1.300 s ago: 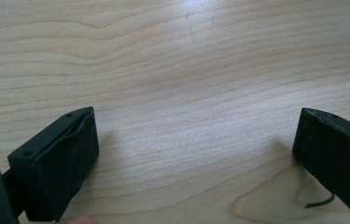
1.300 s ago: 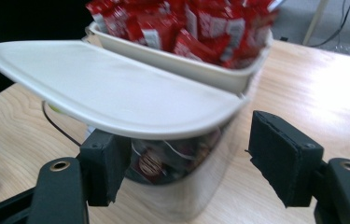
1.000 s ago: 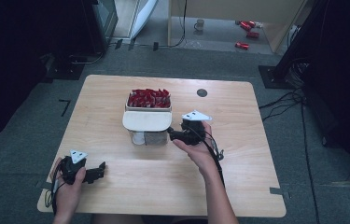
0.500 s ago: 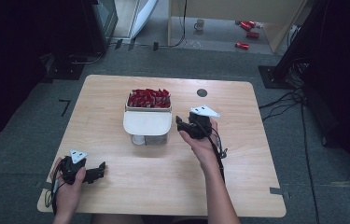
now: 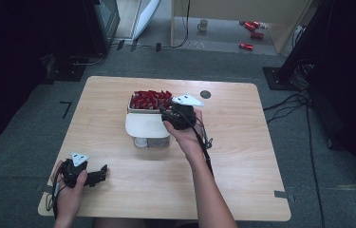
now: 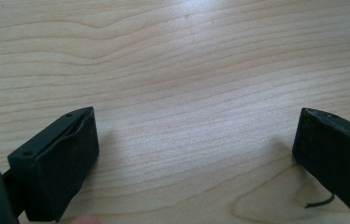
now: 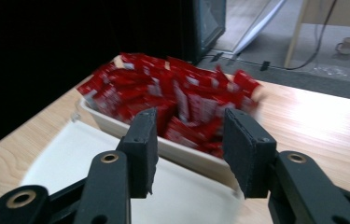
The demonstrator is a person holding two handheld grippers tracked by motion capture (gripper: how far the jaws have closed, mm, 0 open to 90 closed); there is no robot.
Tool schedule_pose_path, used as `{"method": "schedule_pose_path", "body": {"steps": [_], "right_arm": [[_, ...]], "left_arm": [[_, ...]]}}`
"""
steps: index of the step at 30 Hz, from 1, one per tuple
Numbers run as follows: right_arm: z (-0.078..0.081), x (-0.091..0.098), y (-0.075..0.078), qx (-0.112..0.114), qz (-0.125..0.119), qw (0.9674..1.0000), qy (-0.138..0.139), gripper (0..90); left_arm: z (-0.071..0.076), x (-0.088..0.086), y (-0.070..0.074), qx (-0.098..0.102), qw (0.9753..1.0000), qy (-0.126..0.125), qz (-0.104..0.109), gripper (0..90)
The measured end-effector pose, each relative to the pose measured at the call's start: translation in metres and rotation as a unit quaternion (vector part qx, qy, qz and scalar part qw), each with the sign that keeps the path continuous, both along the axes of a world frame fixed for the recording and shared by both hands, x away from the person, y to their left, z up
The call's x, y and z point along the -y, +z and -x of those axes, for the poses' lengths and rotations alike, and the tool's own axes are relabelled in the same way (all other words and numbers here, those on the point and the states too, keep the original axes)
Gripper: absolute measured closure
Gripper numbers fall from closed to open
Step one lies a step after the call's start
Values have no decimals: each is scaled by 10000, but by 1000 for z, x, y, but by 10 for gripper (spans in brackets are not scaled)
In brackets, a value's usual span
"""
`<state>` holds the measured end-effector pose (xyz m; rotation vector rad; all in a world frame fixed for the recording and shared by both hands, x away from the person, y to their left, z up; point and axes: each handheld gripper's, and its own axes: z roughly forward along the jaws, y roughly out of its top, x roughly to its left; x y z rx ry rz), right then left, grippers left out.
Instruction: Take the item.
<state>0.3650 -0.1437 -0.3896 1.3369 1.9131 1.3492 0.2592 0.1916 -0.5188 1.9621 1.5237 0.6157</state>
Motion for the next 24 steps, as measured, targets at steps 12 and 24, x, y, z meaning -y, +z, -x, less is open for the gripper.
{"method": "schedule_pose_path", "body": {"steps": [12,24], "right_arm": [[-18,-33,-9,-102,-39,9999,-15,477],[-27,-45,-13,-56,154,9995,-277,667]], "left_arm": [[0,1,0,16,10000,21,24,8],[0,1,0,14,10000,20,23,8]]}}
